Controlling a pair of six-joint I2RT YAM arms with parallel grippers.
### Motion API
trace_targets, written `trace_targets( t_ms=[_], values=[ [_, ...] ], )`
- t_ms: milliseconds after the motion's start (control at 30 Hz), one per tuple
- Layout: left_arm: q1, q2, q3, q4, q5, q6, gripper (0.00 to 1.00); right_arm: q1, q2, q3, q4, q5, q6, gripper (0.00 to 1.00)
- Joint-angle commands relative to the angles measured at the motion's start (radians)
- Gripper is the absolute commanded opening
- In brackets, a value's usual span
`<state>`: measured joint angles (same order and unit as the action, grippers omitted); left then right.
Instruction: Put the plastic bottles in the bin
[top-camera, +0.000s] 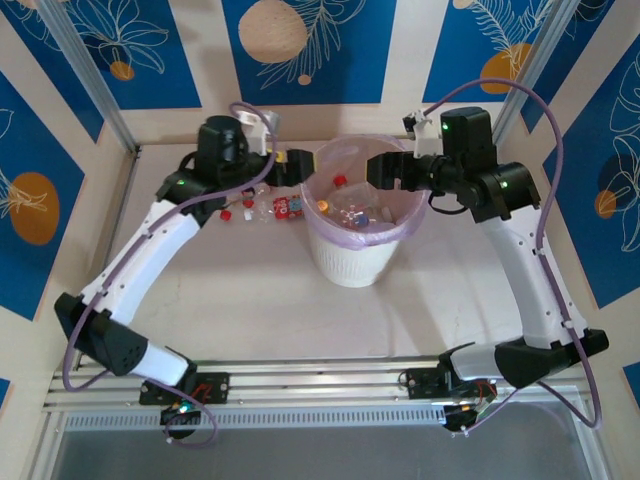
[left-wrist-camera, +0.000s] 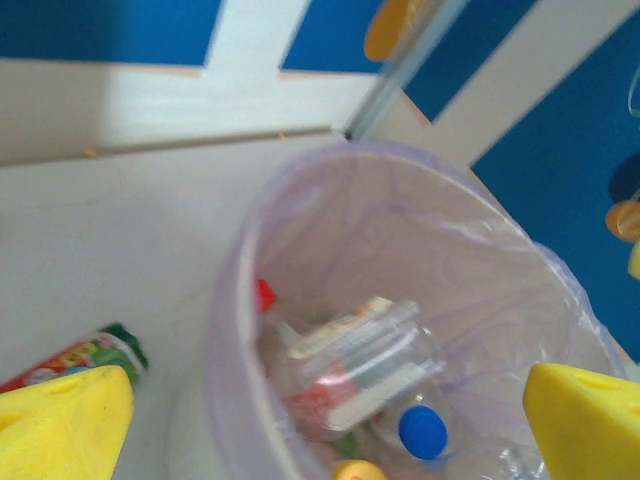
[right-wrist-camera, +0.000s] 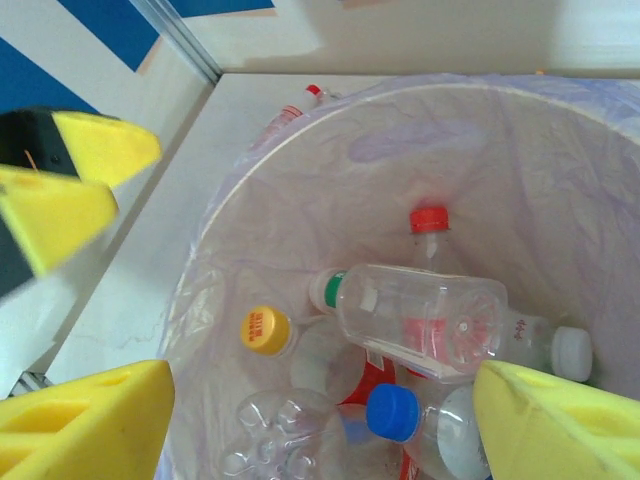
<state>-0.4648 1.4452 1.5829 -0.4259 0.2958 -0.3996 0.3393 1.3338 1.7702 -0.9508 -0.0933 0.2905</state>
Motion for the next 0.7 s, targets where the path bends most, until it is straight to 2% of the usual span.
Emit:
trace_targets(
  t_ms=[0, 167, 300, 400, 667],
  values=[
    [0.121, -0.069, -0.016, -0.032, -0.039, 0.034, 1.00, -0.015, -0.048, -0.009, 0.000, -0.044, 0.004, 0.81],
    [0.264, -0.050, -0.087, -0.011, -0.175, 0.050, 1.00, -0.019, -0.055, -0.004, -0.047, -0.044, -0.015, 0.85],
    [0.346, 0.085, -0.060, 0.006, -0.190, 0.069, 1.00, -0.019, -0.077, -0.038, -0.044, -0.062, -0.040, 0.91],
    [0.390, 0.196, -0.036, 0.051, -0.190, 0.070, 1.00, -0.021, -0.098, -0.053, -0.040, -0.091, -0.045, 1.00],
    [0.433, 0.530, 0.145, 0.086, -0.268, 0.089, 1.00, -0.031, -0.131, -0.054, -0.092, -0.065, -0.042, 0.99]
  ],
)
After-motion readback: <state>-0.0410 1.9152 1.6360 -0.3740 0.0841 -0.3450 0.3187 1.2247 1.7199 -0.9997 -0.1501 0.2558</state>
